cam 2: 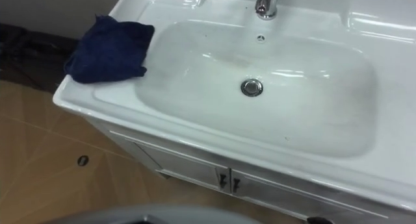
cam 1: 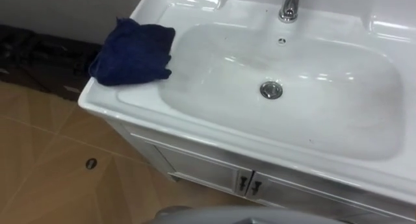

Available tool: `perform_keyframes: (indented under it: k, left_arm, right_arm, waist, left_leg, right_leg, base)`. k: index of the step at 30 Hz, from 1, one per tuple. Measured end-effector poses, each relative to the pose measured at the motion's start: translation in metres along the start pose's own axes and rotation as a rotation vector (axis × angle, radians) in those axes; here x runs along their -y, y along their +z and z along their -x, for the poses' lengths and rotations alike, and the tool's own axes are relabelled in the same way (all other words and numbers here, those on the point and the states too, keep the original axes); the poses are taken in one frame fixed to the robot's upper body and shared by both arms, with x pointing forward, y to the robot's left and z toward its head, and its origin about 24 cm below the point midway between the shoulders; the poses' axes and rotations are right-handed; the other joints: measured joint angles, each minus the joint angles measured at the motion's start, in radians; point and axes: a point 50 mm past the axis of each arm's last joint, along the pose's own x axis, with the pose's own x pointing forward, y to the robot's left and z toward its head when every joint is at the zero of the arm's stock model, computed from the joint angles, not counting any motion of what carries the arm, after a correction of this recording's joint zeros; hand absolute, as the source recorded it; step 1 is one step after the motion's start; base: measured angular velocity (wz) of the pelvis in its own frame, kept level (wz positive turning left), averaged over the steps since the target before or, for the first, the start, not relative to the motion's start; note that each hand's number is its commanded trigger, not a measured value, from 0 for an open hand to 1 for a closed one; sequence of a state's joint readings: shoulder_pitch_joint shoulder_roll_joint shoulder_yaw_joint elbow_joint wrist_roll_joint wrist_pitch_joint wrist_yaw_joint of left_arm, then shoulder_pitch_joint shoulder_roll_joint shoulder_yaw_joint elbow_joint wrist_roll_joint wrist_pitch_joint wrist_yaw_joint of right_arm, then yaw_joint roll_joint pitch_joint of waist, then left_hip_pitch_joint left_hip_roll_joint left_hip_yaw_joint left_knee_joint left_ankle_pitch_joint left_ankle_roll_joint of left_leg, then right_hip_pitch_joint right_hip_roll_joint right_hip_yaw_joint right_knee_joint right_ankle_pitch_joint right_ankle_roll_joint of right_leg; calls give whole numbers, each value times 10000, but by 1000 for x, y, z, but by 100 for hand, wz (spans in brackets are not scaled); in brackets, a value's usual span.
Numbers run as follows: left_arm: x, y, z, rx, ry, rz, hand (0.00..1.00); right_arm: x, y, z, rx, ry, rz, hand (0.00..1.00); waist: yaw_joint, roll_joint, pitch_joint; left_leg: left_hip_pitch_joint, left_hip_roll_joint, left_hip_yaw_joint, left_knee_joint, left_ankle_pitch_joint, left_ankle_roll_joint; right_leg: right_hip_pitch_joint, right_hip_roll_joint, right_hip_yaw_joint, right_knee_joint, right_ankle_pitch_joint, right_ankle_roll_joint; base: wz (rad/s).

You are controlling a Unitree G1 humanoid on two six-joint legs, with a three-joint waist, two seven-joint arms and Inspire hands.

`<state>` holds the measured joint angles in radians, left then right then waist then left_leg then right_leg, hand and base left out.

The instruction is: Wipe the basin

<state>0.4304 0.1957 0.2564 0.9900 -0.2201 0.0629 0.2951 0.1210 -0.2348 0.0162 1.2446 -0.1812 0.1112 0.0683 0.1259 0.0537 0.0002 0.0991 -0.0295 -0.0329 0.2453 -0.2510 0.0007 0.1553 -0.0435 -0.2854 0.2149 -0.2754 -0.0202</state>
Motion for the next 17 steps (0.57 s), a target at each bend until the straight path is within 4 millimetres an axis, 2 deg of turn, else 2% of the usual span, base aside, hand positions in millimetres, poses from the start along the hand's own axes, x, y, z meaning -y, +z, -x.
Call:
perform_keyframes:
  k: [4, 8, 11, 17]
  left_arm:
    - [12, -13, 2, -565, -1144, -630, 0]
    - [26, -11, 5, -512, -2347, -2137, 0]
    - [36, -3, 5, -368, -3014, -3105, 0]
    - [61, 31, 7, 410, -4143, -4167, 0]
  right_arm:
    - [-1, 0, 0, -16, 258, -187, 0]
    - [-3, -7, 0, -315, 534, -235, 0]
    - [-4, -12, 0, -613, 655, -182, 0]
    - [-6, -10, 0, -606, 773, -146, 0]
  waist:
    - [-171, -26, -7]
    - [-357, -114, -2]
    - [-468, -208, -4]
    - [-694, -430, 4]
  left_leg:
    - [-3, 7, 102, -64, 48, 73]
    - [-16, -7, 79, -66, 65, 94]
    - [-6, -11, 165, -58, 65, 95]
    - [-36, 13, 594, -62, 65, 96]
  right_leg:
    - [42, -24, -157, -35, -1, 1]
    - [37, -47, -195, -22, -19, 13]
    - [-23, -77, -143, 80, -51, 16]
    - [-151, -89, 93, 154, -48, 22]
  base:
    - [11]
    - [4]
    - [-8]
    - [-11]
